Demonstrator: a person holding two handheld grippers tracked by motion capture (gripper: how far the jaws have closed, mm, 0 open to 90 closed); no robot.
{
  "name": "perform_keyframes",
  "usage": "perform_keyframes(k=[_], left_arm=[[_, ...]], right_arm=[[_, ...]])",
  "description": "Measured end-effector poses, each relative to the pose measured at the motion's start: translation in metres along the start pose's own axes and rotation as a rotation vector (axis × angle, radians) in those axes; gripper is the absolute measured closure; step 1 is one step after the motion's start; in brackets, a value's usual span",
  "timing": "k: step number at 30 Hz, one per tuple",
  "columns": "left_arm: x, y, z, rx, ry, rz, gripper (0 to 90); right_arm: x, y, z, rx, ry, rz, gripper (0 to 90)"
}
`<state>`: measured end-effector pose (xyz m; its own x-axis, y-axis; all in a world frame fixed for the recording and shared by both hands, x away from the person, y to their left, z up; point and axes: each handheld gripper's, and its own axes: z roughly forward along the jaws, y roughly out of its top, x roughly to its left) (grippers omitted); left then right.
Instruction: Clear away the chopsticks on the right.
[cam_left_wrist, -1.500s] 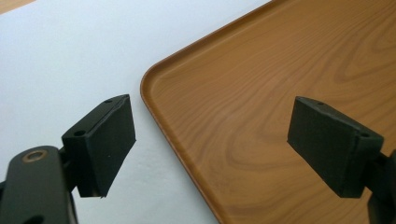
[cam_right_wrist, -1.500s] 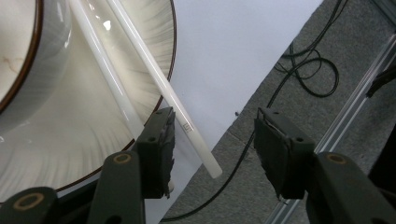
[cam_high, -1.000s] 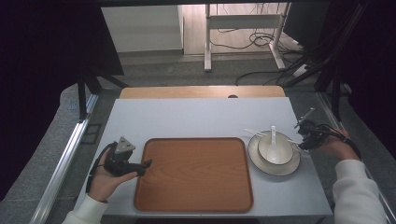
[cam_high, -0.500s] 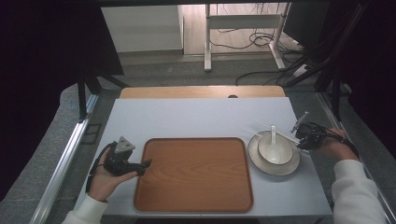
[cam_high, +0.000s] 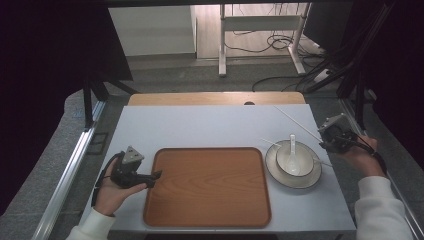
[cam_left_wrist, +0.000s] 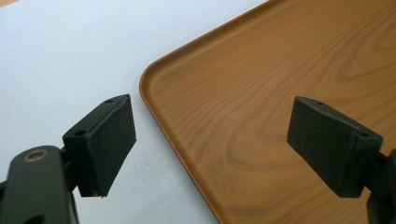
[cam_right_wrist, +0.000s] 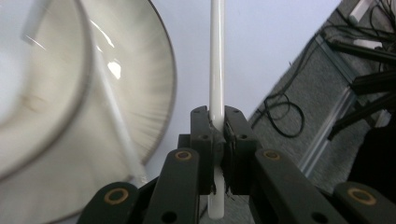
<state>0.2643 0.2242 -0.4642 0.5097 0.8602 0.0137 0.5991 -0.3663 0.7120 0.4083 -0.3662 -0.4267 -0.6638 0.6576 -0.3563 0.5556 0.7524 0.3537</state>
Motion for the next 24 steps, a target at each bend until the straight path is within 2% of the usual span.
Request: perform_keyframes(k=[1,5,7,12,15,17,24], left_arm=[[0.0,0.0,0.0,-0.002,-0.002,-0.001,14.9],[-0.001,0.0,-0.001,-0.005,-0.002,0.001,14.9],[0.0,0.0,-0.002,-0.007,0.001,-0.001,14.9],[0.001,0.0,-0.004,-0.012,0.002,-0.006,14.9],[0.0,0.001,-0.003,-0.011,0.0,-0.004,14.9],[-0.001,0.001,-0.003,-0.008,0.003,-0.003,14.9],[0.0,0.001,-0.002,-0.006,0.005,-0.012,15.0]], right_arm=[[0.003,0.001,-0.003,-0.012,0.005,0.025,84.0],[0.012,0.003,-0.015,-0.129,0.048,0.127,84.0],[0.017,0.003,-0.022,-0.186,0.095,0.194,84.0],[0.035,0.004,-0.035,-0.264,0.149,0.256,84.0],[0.045,0.006,-0.04,-0.298,0.175,0.276,83.9],[0.049,0.007,-0.042,-0.321,0.187,0.27,83.9],[0.059,0.016,-0.05,-0.366,0.241,0.293,83.9]])
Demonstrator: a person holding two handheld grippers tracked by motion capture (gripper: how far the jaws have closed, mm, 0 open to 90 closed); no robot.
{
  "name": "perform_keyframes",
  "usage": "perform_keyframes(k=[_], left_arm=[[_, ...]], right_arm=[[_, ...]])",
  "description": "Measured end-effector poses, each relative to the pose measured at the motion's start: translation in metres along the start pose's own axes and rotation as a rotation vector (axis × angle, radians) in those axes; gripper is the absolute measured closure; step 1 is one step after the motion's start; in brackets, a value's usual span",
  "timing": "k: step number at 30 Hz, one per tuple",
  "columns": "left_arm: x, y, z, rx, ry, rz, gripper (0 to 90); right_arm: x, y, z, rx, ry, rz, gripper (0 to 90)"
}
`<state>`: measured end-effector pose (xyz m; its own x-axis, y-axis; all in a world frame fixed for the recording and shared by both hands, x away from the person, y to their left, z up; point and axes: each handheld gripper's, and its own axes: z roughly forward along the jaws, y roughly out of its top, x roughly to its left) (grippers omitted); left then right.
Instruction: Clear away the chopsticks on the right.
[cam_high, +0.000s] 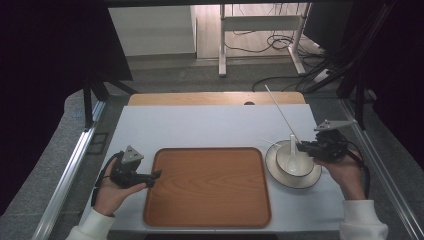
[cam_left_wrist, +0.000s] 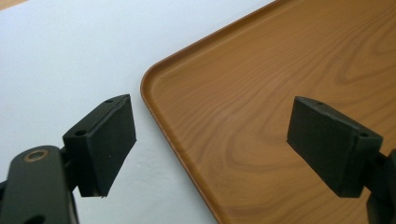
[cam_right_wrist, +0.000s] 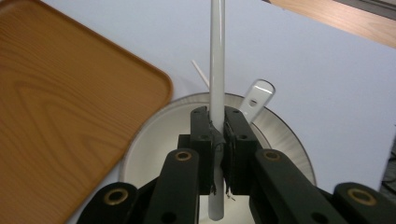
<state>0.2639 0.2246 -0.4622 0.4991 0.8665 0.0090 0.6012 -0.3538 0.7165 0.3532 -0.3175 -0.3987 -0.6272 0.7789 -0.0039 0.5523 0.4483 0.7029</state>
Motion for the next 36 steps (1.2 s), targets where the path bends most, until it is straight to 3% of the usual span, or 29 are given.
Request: perform_keyframes(k=[5,18,27,36], left_arm=[[0.0,0.0,0.0,0.001,-0.001,0.0,15.0],[0.0,0.0,0.0,-0.004,-0.003,-0.003,14.9],[0.0,-0.001,-0.001,-0.006,-0.006,-0.002,14.9],[-0.001,-0.001,-0.001,-0.008,-0.01,0.004,14.9]], right_arm=[[0.011,0.008,0.004,0.001,0.042,0.013,83.9],[0.061,0.033,0.015,0.016,0.104,-0.12,83.8],[0.091,0.021,0.025,0.067,0.139,-0.14,83.8],[0.106,0.014,0.041,0.129,0.15,-0.166,83.7]])
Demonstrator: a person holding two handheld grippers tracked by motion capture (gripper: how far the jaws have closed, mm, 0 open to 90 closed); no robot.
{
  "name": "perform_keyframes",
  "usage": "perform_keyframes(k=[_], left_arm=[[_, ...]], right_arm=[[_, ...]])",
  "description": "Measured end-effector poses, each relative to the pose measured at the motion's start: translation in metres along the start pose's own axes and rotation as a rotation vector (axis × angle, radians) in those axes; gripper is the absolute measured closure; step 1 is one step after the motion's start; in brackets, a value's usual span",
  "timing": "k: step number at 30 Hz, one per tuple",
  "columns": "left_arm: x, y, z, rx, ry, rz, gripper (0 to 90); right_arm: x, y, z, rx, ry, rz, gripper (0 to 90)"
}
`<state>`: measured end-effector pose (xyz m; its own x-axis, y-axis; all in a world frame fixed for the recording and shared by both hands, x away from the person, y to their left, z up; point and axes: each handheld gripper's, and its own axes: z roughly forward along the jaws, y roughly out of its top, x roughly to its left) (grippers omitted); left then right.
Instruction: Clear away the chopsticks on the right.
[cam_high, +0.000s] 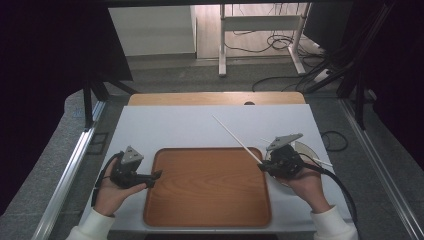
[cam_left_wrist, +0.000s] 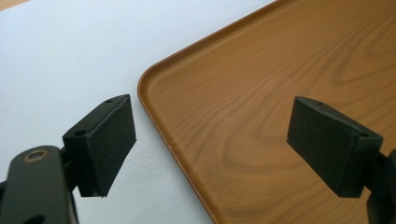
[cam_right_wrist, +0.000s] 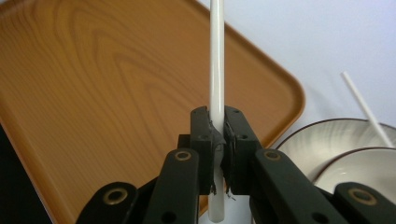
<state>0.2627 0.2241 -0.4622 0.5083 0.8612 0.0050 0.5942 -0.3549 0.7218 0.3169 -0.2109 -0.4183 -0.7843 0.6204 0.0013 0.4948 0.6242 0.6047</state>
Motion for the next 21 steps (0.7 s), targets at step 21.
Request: perform_keyframes(k=[21], left_arm=[[0.004,-0.002,-0.001,-0.007,0.008,-0.006,14.9]], right_arm=[[0.03,-0.024,0.043,0.205,0.043,-0.016,83.5]])
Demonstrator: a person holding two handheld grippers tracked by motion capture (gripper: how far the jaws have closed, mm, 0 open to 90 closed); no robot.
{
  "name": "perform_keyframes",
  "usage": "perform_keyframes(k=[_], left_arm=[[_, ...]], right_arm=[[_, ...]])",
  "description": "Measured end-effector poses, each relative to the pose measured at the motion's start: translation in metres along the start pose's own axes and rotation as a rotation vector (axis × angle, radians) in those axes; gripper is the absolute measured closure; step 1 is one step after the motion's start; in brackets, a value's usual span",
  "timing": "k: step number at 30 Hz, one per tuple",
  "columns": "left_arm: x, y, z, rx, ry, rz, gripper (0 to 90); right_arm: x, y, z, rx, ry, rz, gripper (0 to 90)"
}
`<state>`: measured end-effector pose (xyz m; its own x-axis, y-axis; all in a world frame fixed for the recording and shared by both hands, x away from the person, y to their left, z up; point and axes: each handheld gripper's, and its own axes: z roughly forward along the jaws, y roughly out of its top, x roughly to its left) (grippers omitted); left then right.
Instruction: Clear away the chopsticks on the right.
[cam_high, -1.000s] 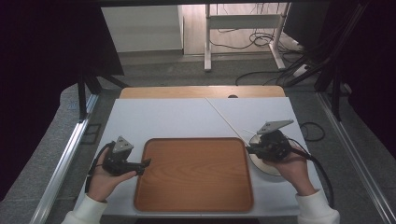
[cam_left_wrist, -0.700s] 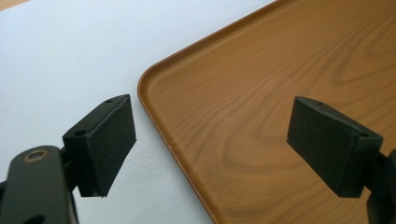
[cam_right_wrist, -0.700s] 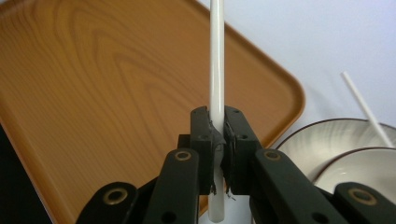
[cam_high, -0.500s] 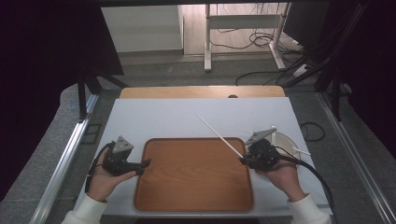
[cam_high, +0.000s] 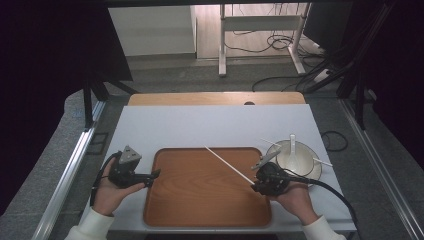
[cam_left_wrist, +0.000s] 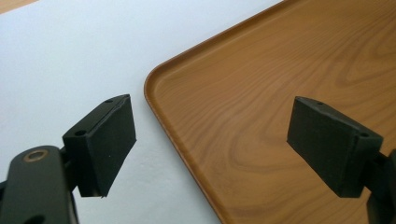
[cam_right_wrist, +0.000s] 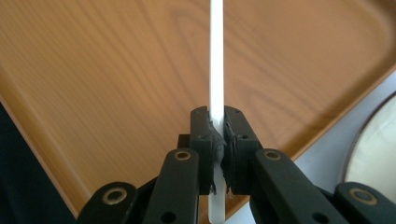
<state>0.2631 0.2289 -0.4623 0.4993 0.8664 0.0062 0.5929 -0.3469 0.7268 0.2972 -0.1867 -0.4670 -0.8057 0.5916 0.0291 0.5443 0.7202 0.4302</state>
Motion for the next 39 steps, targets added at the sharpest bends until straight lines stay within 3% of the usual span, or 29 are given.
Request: perform_keyframes(k=[10,15,35,39], left_arm=[[0.0,0.0,-0.002,-0.003,0.005,0.001,14.8],[0.0,0.0,0.0,0.002,0.004,0.005,14.8],[-0.001,0.0,0.001,0.006,0.003,0.01,14.7],[-0.001,0.0,0.0,0.004,0.003,0.01,14.7]], right_arm=[[0.006,-0.01,0.01,0.06,0.017,0.021,83.4],[0.006,-0.016,0.015,0.096,-0.002,0.018,83.1],[0.012,-0.016,0.021,0.113,-0.005,-0.018,81.8],[0.013,-0.016,0.021,0.114,-0.005,-0.022,76.6]])
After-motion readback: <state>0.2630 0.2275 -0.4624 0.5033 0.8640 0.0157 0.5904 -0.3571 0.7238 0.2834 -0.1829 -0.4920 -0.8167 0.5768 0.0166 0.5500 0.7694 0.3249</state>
